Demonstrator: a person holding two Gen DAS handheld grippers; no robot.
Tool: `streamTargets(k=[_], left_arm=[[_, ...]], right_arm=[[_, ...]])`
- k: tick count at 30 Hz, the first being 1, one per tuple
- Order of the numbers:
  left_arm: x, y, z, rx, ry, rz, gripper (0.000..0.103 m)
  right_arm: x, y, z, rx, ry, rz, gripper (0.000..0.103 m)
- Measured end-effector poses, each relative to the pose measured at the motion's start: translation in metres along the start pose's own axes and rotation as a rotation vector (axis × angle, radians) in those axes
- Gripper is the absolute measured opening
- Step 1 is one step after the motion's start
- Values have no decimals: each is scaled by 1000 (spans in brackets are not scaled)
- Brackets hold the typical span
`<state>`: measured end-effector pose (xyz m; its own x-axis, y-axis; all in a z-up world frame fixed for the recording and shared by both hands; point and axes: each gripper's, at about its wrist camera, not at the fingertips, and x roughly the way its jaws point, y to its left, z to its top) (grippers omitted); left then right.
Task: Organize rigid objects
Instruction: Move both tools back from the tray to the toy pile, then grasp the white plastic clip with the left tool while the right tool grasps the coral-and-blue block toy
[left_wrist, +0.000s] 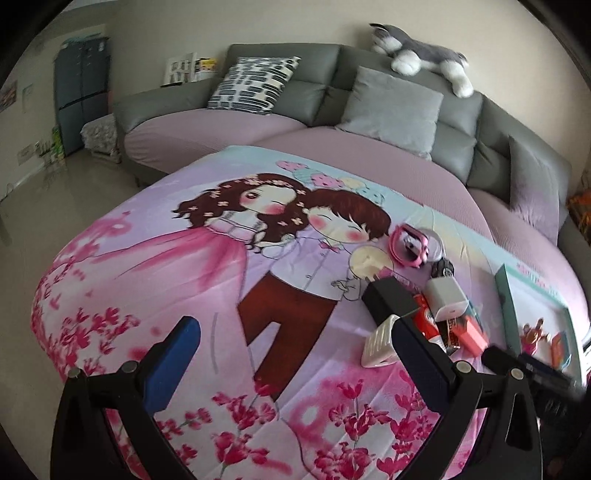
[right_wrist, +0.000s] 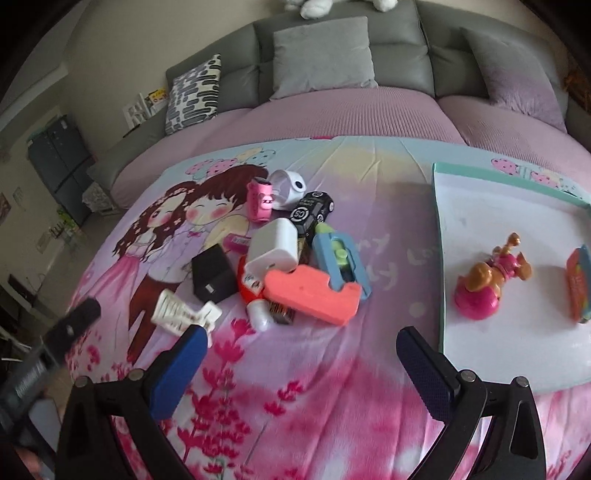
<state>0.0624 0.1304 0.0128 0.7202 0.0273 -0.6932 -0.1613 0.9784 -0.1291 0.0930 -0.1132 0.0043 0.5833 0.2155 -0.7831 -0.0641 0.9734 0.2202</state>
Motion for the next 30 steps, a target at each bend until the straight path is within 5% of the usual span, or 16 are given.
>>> streamTargets(k=[13, 30], left_arm=[[33, -32, -11, 94, 82, -100, 103], [53, -54, -12, 182, 103, -128, 102]], right_arm=[[38, -4, 20, -161, 93, 11, 97], [65, -26, 35, -105, 118, 19, 75]])
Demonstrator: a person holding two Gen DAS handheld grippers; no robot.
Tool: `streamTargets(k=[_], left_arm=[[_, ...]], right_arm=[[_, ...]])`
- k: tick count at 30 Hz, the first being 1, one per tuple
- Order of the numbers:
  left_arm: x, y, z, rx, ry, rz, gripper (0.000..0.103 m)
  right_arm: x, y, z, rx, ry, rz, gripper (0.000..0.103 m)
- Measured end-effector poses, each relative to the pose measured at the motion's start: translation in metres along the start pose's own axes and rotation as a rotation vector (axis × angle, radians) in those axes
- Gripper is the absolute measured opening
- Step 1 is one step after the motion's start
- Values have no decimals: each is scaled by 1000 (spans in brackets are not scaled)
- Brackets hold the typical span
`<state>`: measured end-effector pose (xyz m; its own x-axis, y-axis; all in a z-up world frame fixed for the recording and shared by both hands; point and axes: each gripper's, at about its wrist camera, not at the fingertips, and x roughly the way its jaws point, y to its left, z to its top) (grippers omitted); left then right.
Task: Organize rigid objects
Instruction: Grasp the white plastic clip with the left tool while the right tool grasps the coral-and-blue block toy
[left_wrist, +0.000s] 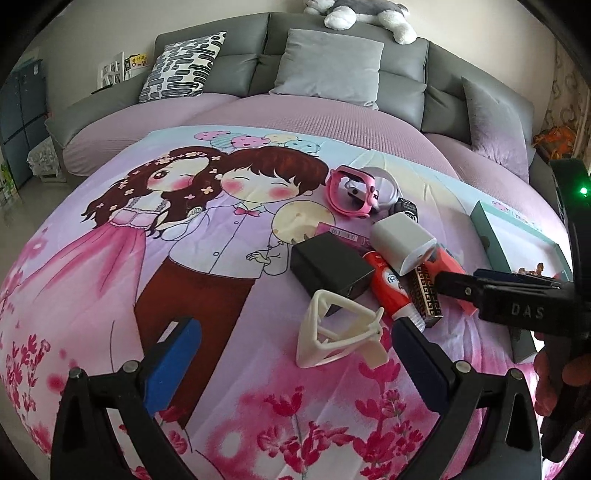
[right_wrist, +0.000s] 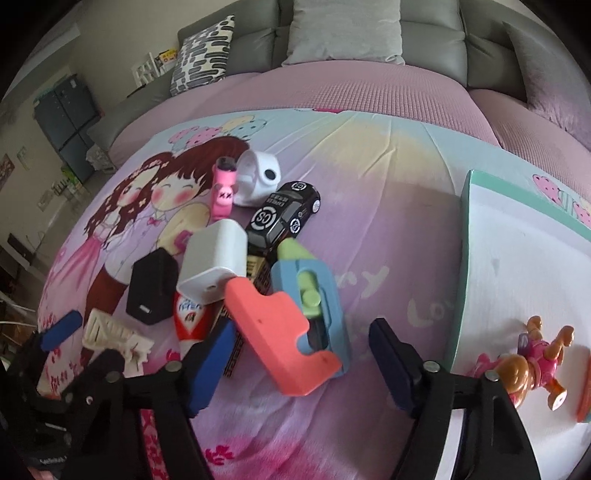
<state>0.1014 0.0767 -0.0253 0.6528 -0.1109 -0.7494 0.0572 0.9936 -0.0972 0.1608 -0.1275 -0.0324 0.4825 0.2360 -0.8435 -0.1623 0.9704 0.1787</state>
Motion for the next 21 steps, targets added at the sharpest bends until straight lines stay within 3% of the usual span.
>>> streamTargets(k=[3, 7, 17, 21], left_arm=[[-1, -3, 0, 16, -8, 5, 100], [2, -4, 2, 25, 2, -2, 90], [7, -7, 0, 32, 21, -20, 68], [12, -4, -1, 19, 41, -16, 66]], right_arm=[[3, 0, 3, 10, -5, 6, 69], [7, -4, 8, 37, 0, -8, 60], [21, 13, 2, -42, 36, -163, 60], [22, 10, 5, -15, 33, -184, 60]])
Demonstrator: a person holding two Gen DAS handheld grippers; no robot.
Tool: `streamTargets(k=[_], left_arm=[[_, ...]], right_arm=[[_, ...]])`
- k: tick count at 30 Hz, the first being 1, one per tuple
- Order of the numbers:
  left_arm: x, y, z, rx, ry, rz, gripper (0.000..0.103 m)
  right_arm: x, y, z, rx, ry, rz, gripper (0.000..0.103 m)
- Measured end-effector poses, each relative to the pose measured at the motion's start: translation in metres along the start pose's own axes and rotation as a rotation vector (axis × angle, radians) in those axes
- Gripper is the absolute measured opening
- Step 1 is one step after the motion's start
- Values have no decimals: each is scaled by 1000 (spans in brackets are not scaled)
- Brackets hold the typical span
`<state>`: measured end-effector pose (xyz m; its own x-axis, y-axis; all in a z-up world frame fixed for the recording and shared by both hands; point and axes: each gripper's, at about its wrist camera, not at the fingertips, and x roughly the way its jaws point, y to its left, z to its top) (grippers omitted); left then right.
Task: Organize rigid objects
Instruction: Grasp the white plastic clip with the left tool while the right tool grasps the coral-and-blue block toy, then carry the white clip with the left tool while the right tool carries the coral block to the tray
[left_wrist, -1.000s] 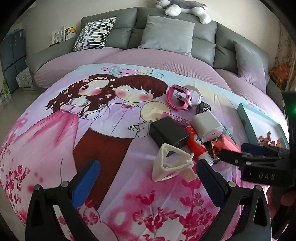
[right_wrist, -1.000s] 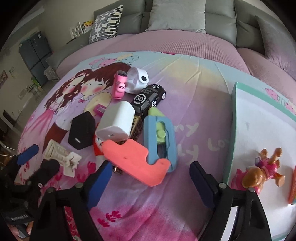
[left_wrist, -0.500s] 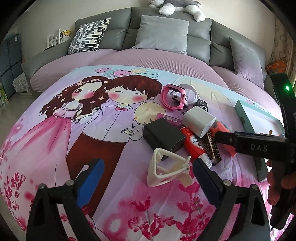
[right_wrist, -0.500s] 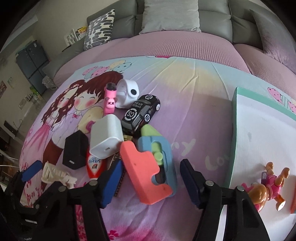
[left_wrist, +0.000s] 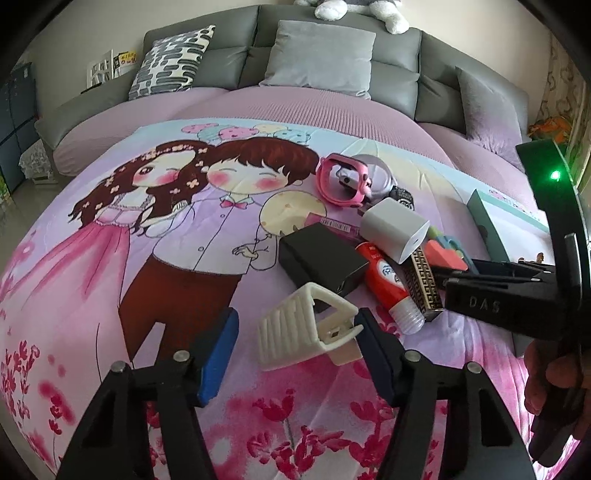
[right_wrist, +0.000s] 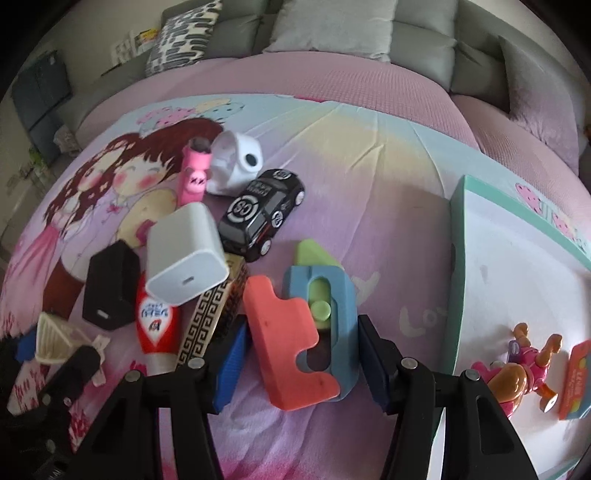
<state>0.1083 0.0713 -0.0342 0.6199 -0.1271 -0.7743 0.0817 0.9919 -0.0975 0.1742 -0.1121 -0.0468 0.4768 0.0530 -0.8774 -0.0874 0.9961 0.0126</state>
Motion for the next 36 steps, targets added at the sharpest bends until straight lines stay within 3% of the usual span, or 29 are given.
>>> streamTargets(k=[8, 17, 36], left_arm=[[3, 1, -2, -10, 24, 4, 66], [7, 1, -2, -8, 50, 33, 57], [-27, -3, 1, -74, 26, 75, 57]], right_arm=[[3, 2, 6, 9, 13, -29, 65], [-6, 1, -3, 18, -40, -26, 60], [-64, -11, -36, 172, -176, 159, 60]])
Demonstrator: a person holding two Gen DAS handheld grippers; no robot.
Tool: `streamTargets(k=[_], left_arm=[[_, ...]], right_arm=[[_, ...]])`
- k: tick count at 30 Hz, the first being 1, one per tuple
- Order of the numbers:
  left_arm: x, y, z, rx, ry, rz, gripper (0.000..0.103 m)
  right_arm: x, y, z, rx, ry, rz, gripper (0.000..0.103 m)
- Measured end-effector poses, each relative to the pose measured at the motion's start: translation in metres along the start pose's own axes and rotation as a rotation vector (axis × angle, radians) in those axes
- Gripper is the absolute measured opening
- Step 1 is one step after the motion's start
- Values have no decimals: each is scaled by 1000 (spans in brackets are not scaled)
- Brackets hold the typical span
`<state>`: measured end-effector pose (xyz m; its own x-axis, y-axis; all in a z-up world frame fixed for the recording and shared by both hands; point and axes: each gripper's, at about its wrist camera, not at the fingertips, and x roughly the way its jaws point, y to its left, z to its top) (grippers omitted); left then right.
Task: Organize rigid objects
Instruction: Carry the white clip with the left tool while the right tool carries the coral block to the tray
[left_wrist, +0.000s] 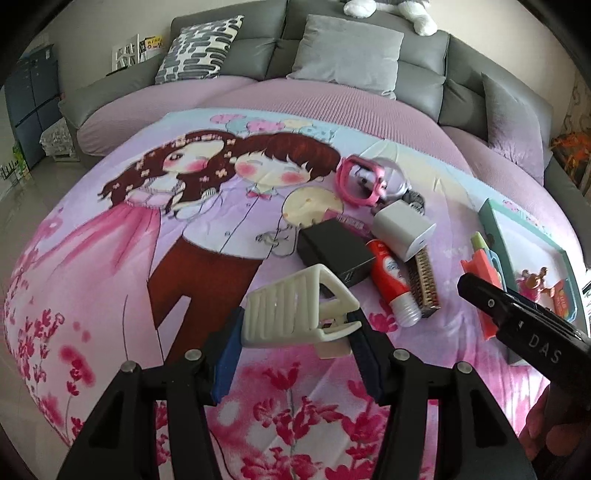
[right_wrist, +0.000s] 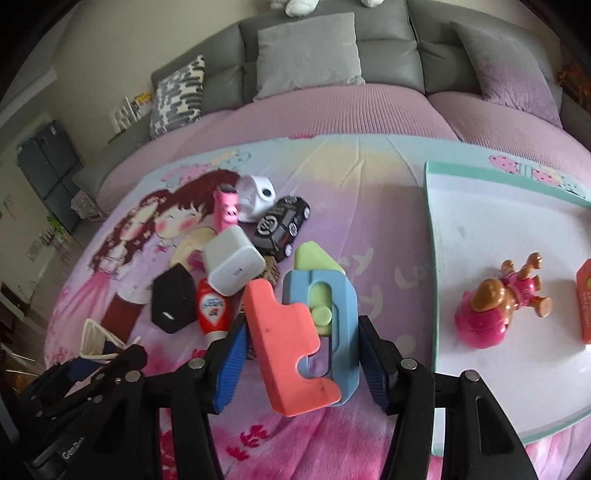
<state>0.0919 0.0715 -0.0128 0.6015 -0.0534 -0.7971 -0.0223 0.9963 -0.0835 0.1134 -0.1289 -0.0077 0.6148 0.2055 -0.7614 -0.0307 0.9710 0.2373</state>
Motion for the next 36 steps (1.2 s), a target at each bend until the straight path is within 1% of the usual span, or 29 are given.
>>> streamTargets(k=[5, 7, 11, 15, 18, 21, 24, 29, 36], left_arm=[[-23, -11, 12, 20, -50, -12, 57], [-36, -18, 19, 32, -80, -27, 57], [-58, -37, 30, 68, -132, -66, 57], [-71, -66, 38, 113, -165, -114, 57], [-72, -90, 43, 149, -170, -155, 57], [-73, -116, 44, 192, -179, -188, 57], [-70, -144, 42, 236, -172, -220, 57], [-55, -190, 36, 303, -126, -286, 57], [-33, -246, 24, 395, -72, -319, 57]], right_arm=[[-29, -2, 6, 11, -65, 24, 60], [-42, -4, 10, 17, -95, 31, 60], [-63, -13, 15, 29, -134, 19, 60], [-82, -29, 16, 40, -161, -12, 60], [-92, -45, 15, 54, -171, -39, 60], [-100, -70, 15, 68, -172, -87, 60], [-107, -93, 17, 84, -175, -123, 60], [-120, -135, 22, 101, -184, -206, 60], [-128, -197, 27, 159, -171, -312, 60]])
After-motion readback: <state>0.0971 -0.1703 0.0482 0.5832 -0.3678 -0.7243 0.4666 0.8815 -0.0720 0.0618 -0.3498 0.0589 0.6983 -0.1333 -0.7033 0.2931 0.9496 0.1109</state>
